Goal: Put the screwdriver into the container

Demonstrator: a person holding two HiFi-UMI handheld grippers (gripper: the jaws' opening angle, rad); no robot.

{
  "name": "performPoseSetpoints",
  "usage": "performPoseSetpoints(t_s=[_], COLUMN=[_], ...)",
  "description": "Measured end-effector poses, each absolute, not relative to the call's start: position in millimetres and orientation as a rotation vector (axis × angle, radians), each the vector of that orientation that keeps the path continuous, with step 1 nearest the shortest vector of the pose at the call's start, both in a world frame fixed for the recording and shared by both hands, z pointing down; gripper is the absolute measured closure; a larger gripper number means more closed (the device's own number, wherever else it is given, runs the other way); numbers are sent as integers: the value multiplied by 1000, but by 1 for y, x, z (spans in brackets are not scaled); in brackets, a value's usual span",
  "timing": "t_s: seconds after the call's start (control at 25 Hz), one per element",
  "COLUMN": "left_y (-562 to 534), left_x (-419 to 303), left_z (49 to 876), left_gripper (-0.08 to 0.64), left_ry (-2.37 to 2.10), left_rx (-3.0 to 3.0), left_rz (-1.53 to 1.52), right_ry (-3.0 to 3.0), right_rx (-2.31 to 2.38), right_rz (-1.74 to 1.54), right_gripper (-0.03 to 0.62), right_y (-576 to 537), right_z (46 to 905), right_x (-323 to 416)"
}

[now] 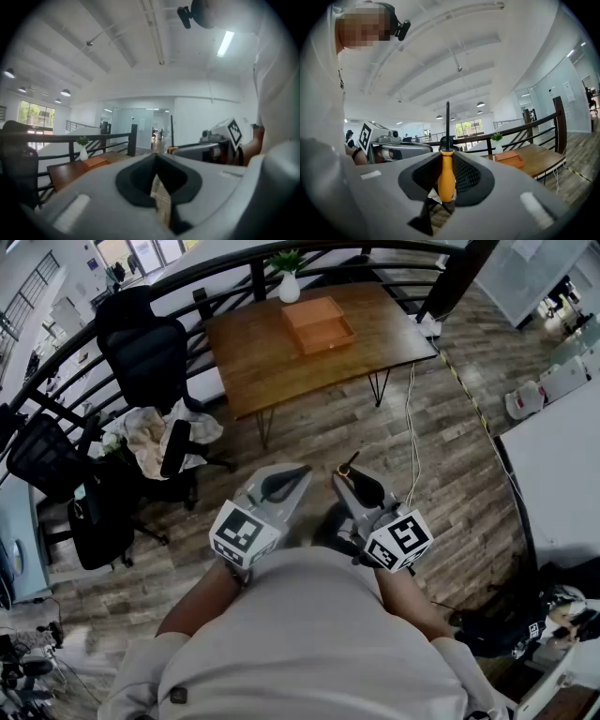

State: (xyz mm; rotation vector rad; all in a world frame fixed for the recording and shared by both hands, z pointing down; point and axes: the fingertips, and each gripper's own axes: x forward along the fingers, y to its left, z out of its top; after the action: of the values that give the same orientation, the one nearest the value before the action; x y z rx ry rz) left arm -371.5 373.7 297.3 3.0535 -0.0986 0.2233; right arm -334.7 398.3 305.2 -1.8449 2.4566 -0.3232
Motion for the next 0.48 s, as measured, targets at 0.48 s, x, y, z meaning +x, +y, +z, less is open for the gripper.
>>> performPoseSetpoints(t_s=[0.48], left_y=[368], left_x=[-347], left_z=[308], left_gripper=[555], left_ry=[-101], left_rx=[3028], left_rz=[243], right_ry=[2450], right_rx=[-1814], right_rz=[-348], right_gripper=[511], right_y=[393], right_z=[315], right_x=[-312])
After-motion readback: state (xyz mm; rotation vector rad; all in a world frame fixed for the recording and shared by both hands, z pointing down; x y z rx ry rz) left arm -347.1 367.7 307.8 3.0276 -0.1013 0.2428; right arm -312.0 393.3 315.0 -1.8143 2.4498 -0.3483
